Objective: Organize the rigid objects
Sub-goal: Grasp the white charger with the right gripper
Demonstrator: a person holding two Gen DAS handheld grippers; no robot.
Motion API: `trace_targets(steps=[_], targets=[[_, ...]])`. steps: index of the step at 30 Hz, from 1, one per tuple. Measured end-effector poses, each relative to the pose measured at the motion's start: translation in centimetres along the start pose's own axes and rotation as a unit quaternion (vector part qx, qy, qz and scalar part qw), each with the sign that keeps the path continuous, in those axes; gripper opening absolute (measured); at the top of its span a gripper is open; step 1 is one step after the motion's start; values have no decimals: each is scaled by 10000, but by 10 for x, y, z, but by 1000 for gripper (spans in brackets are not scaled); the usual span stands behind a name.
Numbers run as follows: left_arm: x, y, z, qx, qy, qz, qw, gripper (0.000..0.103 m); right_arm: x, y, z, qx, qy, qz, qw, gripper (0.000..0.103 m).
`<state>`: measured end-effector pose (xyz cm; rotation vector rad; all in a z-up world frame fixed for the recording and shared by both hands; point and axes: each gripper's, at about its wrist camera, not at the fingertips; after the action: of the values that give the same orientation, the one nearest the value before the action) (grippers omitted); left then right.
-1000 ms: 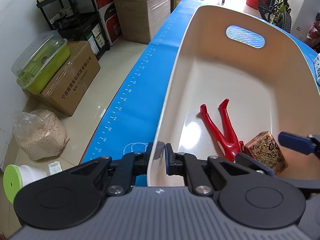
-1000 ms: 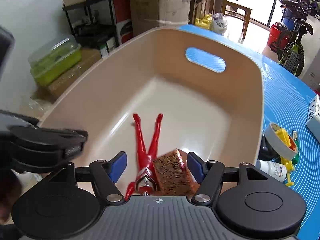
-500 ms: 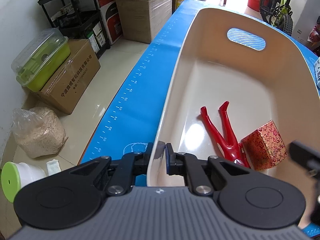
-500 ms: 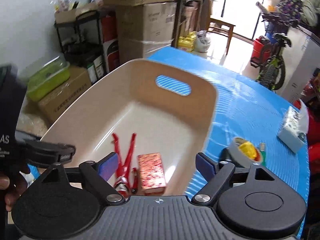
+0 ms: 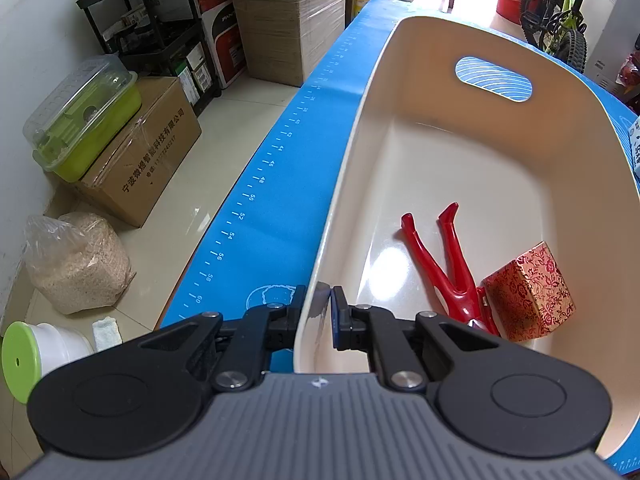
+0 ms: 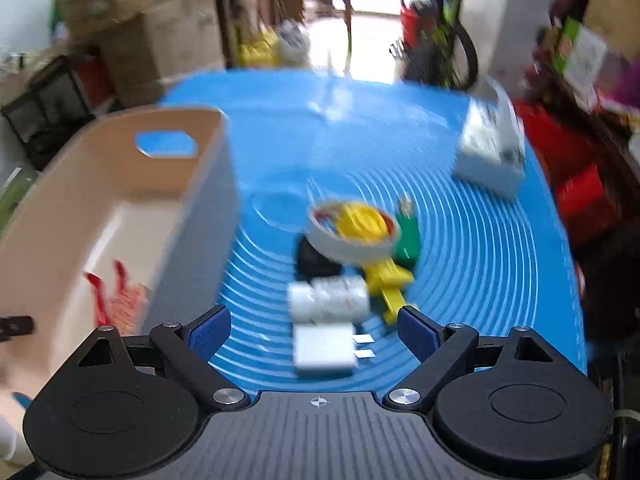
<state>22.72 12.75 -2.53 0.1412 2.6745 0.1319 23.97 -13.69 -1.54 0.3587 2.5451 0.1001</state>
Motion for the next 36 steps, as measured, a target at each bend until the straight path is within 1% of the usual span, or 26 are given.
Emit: trace_targets(steps=[4, 10, 13, 19, 24, 27, 28, 29, 30, 31, 36], targets=[[0, 0, 0, 0, 2, -1, 10000, 14, 2, -20, 27, 70, 396, 319, 9987, 92], [0, 0, 0, -2, 3, -2, 10000, 14, 13, -21, 54, 83, 786, 462, 9958, 92], [0, 0, 0, -2, 5, -2, 10000, 14, 17, -19, 65, 157, 882, 428, 9951, 92], [0, 0, 0, -3, 4, -2, 10000, 14, 23, -16, 73, 247, 791, 329, 9960, 91], [0, 0, 0, -7, 4, 1, 10000, 14, 23, -18, 73, 299, 583, 383, 9971, 88], [0, 0, 0, -4, 6, -5, 10000, 14, 23, -16, 73, 283, 483, 340, 9979, 83], [0, 0, 0, -4, 7, -7, 10000, 14, 24, -15, 72, 281, 439, 286, 9982, 79], [0, 0, 0, -6, 9, -10, 10000, 14, 26, -13, 71, 280, 399, 223, 9986, 73], [0, 0, 0, -10, 9, -7, 10000, 14, 26, -11, 70, 280, 369, 165, 9988, 71], [0, 0, 0, -15, 8, -4, 10000, 14, 26, -9, 69, 280, 348, 119, 9989, 65], [1, 0, 1, -16, 9, -5, 10000, 14, 28, -6, 67, 306, 342, 22, 9989, 64]])
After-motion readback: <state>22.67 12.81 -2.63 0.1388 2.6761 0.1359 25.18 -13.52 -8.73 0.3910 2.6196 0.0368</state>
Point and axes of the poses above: each gripper's, at about its wrist camera, not at the fingertips, and z roughly the way its jaws point, y to its left, x to its underside, and after that the axes turned 9 degrees about z, right-handed
